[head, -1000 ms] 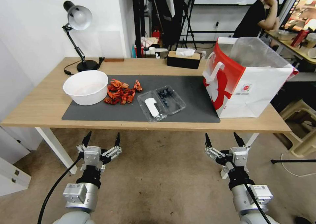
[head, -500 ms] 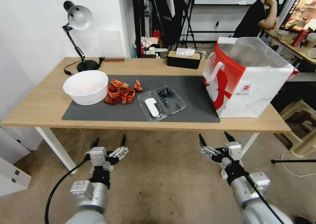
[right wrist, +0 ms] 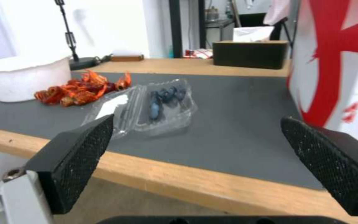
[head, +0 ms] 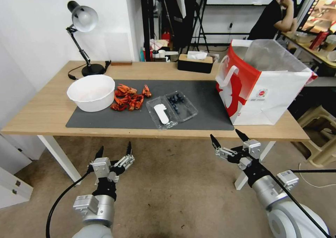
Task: Close the takeout container lid, then place the container into the takeout bag.
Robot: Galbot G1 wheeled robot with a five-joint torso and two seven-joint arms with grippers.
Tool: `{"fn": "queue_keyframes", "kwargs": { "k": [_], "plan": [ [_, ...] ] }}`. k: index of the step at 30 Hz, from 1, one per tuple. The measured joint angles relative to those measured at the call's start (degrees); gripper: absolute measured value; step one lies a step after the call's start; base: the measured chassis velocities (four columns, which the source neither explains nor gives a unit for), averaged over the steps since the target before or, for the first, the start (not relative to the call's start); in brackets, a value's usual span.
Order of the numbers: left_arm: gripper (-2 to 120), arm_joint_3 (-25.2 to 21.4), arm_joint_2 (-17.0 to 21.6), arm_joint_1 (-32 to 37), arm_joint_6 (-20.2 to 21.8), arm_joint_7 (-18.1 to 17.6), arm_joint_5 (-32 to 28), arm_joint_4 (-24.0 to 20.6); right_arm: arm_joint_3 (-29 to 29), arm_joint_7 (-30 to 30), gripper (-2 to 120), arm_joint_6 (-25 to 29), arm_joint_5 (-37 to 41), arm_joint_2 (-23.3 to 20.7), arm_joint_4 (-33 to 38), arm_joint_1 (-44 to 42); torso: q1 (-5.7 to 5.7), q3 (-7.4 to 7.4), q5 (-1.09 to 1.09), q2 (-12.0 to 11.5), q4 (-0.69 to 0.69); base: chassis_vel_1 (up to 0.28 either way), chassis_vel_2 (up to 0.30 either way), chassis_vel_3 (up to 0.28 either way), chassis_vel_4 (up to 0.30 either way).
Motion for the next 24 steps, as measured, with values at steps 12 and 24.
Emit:
{"fn": "queue_keyframes", "kwargs": {
  "k": [12,24],
  "plan": [
    [100,0.68,2.33,-1.22,0.8,1.26,-1.02,1.6,-2.82,2.48,100,0.07,10.13,-6.09,-6.82,10.05,0.0,0.0,-0.01,0.0,-0.01,0.0,0.0,0.0,0.0],
    [100,-0.41,0.26,0.27,-0.63,2.09,0.28,1.26,-15.69,9.12,100,-7.21,12.58,-10.33,-15.88,30.1,0.0,0.0,-0.01,0.0,0.01,0.0,0.0,0.0,0.0]
  ]
}}
